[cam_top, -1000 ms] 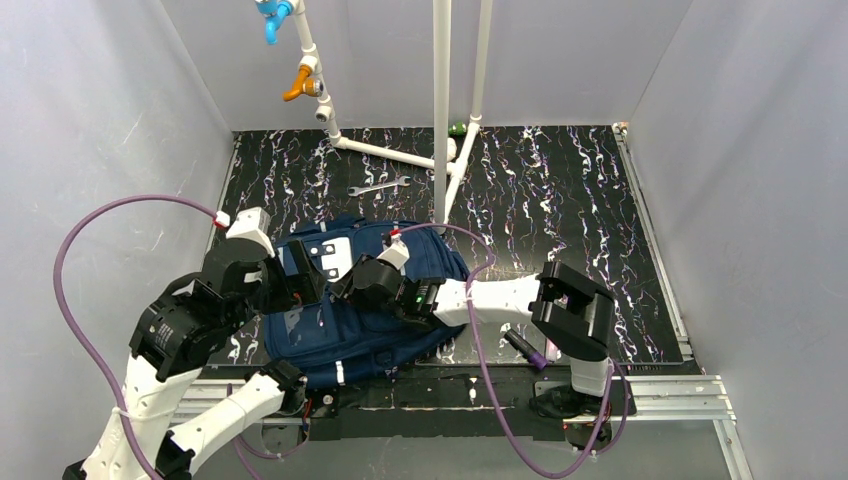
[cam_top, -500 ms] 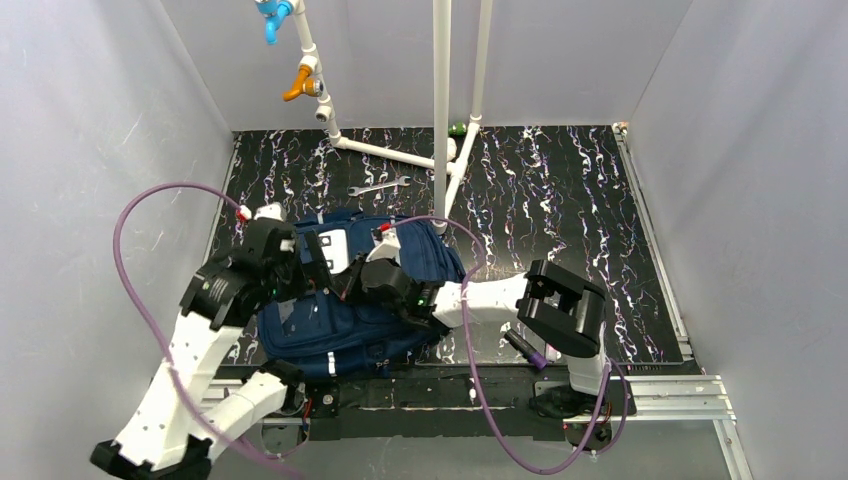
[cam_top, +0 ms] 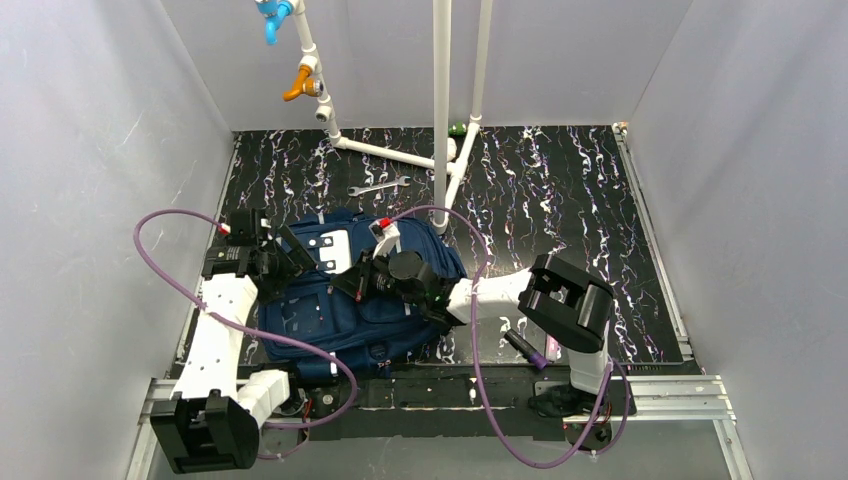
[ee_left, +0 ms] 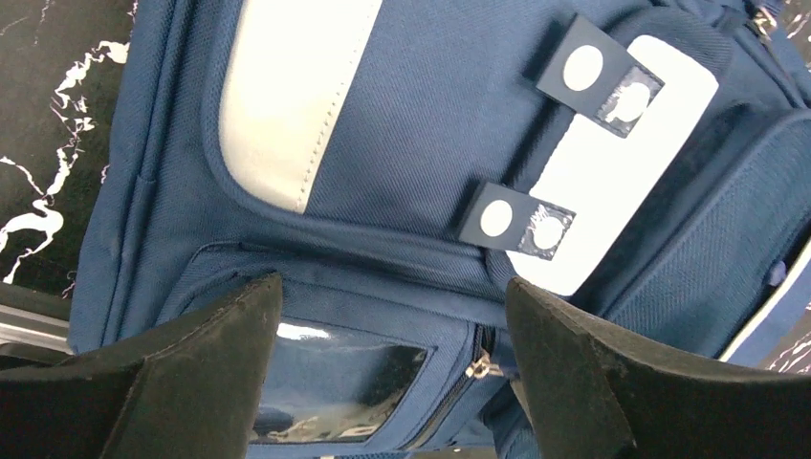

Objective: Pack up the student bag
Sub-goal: Unzip the student bag, then pick up the stationery from the center of the board.

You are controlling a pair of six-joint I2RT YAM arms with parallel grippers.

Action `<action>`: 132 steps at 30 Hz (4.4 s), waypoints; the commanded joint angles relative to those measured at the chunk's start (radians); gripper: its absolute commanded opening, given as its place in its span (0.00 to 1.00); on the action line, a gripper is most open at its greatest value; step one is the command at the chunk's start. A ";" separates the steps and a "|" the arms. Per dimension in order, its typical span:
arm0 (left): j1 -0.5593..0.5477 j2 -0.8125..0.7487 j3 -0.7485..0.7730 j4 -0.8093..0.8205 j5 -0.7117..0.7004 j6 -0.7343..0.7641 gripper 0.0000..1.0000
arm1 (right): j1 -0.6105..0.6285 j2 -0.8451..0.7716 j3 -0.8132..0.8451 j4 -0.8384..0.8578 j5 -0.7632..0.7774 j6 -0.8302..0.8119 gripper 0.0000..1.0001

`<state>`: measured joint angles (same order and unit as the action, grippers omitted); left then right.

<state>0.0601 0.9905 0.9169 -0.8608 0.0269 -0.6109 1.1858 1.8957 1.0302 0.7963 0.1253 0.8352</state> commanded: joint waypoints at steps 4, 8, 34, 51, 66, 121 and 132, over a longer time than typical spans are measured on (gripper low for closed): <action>0.034 0.083 -0.039 0.106 0.008 -0.008 0.84 | -0.016 -0.027 0.005 0.069 -0.311 -0.273 0.01; 0.041 0.118 -0.045 0.145 0.005 -0.001 0.84 | 0.010 -0.041 0.007 0.011 -0.414 -0.348 0.01; -0.007 0.043 0.128 0.036 0.224 0.136 0.93 | 0.101 -0.685 0.076 -1.480 0.442 -0.316 0.98; -0.369 -0.041 0.258 -0.010 0.287 0.059 0.93 | -0.554 -1.063 -0.471 -1.637 0.380 0.203 0.93; -0.409 -0.128 0.211 -0.012 0.401 0.026 0.92 | -0.606 -0.928 -0.563 -1.464 0.350 0.079 0.64; -0.655 0.034 0.045 0.503 0.497 -0.349 0.52 | -0.214 -0.686 0.067 -0.925 -0.442 -0.614 0.01; -0.661 0.019 0.035 0.499 0.470 -0.327 0.10 | -0.184 -0.698 0.071 -0.940 -0.430 -0.611 0.14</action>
<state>-0.5953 1.0187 0.9302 -0.3511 0.4999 -0.9588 0.9798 1.2186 1.0443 -0.1894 -0.2974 0.2306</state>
